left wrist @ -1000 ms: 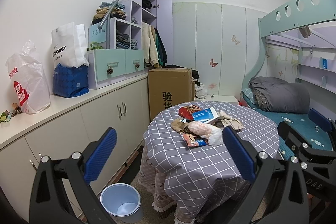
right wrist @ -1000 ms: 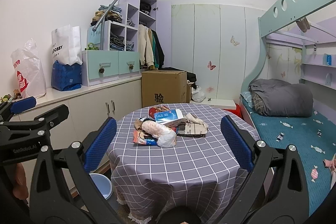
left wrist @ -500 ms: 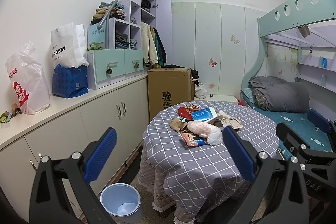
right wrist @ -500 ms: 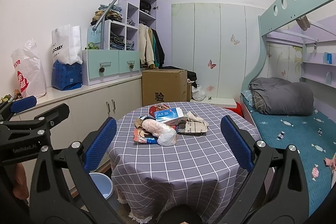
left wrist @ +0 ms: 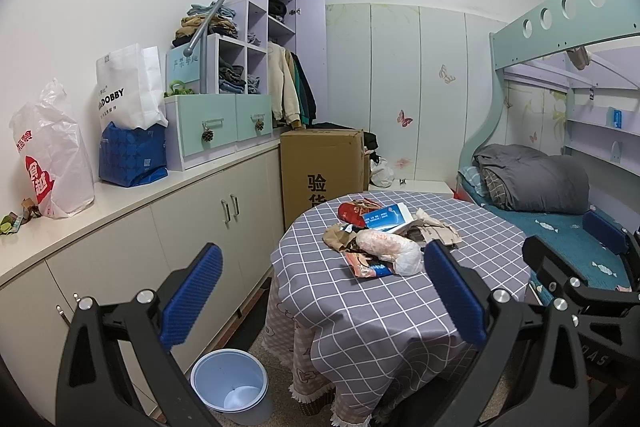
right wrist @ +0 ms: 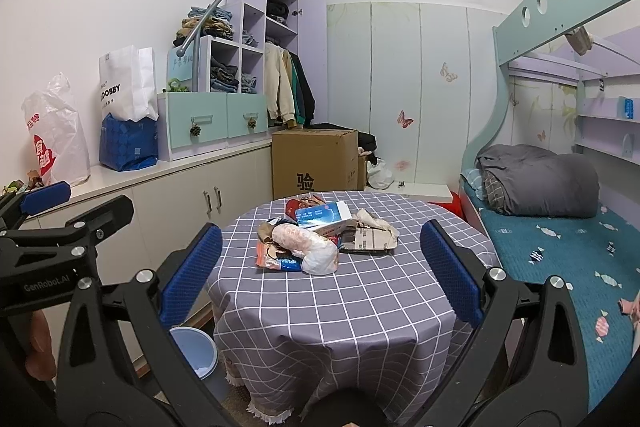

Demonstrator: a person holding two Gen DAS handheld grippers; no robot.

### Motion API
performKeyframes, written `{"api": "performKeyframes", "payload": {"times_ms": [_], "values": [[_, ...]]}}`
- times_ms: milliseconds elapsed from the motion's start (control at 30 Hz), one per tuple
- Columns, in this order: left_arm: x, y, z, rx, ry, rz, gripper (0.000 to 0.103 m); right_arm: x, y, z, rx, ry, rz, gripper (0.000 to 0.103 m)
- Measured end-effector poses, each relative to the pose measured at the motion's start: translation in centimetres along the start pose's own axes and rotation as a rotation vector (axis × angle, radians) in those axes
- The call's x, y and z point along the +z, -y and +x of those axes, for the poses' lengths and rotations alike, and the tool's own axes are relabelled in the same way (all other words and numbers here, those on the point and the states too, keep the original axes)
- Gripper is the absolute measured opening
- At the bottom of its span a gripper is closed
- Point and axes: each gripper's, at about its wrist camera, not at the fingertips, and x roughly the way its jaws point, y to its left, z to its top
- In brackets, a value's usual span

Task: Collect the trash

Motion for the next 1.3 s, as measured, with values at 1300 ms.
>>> {"api": "performKeyframes", "payload": {"times_ms": [1300], "values": [[-0.68,0.52,0.46,0.002,-0.011,0.007,0.099,0.68,0.07,0.87,0.042,-0.037,0.022,0.097]]}}
